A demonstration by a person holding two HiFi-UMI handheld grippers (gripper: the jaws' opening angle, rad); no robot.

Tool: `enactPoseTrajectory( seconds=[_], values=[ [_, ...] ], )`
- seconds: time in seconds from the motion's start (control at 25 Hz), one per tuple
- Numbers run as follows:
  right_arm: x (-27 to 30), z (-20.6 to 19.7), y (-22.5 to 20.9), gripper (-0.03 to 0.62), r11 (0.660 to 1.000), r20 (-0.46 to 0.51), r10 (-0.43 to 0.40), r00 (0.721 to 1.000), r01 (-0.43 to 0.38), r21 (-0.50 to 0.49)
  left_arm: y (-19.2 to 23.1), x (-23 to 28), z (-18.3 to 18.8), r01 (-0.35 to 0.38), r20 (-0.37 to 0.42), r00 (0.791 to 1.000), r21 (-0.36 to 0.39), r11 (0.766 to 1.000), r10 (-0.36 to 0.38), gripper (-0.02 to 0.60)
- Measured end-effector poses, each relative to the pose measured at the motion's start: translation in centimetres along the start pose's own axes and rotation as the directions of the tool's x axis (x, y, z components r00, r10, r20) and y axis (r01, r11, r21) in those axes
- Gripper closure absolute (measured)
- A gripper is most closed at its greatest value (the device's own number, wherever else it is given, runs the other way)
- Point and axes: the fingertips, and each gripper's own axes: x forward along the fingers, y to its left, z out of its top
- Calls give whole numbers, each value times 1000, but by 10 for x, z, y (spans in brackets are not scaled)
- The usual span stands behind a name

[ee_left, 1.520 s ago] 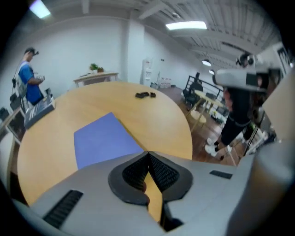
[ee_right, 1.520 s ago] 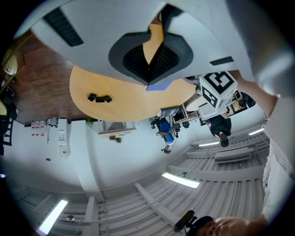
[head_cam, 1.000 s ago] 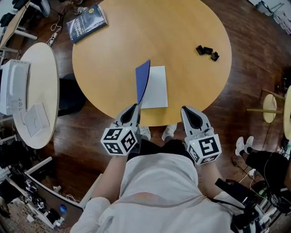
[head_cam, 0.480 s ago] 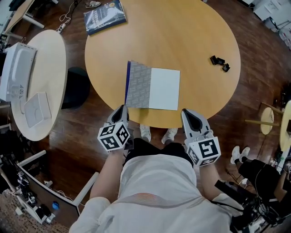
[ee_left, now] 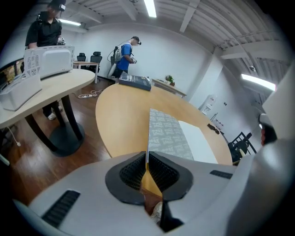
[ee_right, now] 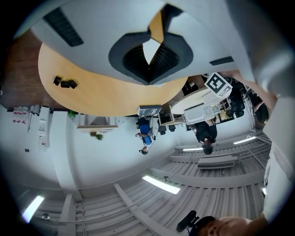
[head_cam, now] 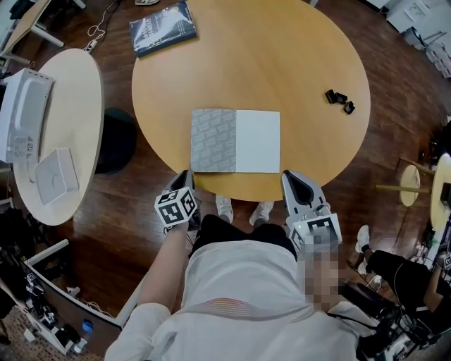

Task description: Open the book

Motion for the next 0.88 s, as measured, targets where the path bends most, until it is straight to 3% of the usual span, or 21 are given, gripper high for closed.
enactPoseTrajectory(
  seconds=[0.24, 0.48, 0.6, 0.76, 0.88],
  values=[
    [2, 5, 0, 599, 1000, 7, -6, 1000, 6, -8, 14, -9, 10, -44, 32, 999, -8, 999, 45, 568],
    [-1, 20, -3, 599, 1000, 42, -5, 999, 6, -21, -26, -48, 70, 20, 204, 978, 81, 997, -36, 568],
    [-7, 35, -7, 599, 1000, 74, -4, 997, 6, -31, -68, -76, 107, 73, 295, 947, 184, 980, -125, 569],
    [-16, 59, -14, 599, 992, 123, -17, 992, 32, -120, -129, -112, 153, 193, 376, 889, 211, 958, -262, 569],
    [-27, 76, -23, 599, 992, 166, -18, 986, 39, -120, -172, -139, 178, 235, 422, 843, 268, 934, -333, 569]
  ],
)
